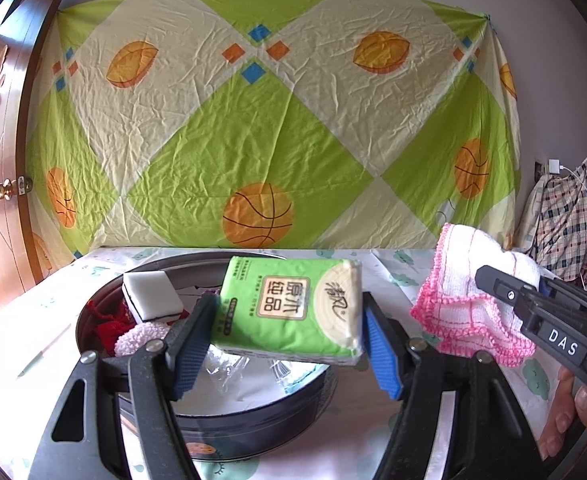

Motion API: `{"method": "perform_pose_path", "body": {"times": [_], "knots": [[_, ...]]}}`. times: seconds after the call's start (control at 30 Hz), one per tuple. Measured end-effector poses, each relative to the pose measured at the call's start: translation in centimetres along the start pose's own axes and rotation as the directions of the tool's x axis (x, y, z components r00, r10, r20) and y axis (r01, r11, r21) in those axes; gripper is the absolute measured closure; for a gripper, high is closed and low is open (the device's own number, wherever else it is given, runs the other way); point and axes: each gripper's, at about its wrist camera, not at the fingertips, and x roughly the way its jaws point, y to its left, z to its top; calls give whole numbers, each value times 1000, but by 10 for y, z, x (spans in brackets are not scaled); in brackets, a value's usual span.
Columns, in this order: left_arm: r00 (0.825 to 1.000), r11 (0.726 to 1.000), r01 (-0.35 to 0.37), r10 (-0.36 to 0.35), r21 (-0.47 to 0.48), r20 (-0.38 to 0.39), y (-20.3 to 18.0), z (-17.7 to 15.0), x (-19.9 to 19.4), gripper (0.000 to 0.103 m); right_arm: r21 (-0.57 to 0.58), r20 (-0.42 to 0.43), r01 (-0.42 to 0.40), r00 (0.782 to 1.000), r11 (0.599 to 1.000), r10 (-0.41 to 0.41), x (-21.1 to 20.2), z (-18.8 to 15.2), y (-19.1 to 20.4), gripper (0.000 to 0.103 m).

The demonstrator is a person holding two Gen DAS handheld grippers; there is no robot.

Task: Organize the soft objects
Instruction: 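Carry the tissue pack with the left tool over the tin while the right tool carries the towel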

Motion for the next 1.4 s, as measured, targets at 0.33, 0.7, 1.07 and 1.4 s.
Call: {"method": "perform_pose_path", "body": {"times": [0.33,0.7,1.07,1.4], "knots": [[1000,999,-19,19,-27,1,15,0,-2,33,12,3,-20,1000,1000,20,-1,-1,7,71],[999,998,-34,34,-45,7,27,0,-5,33,0,2,-58,998,998,58,1,-2,26,71],[999,997,-46,47,-57,5,36,0,-6,33,-6,2,-80,997,997,80,2,-3,36,71],[998,995,-62,62,-76,3,48,-1,-6,33,-18,-3,-100,995,995,100,4,-4,45,70]]}}
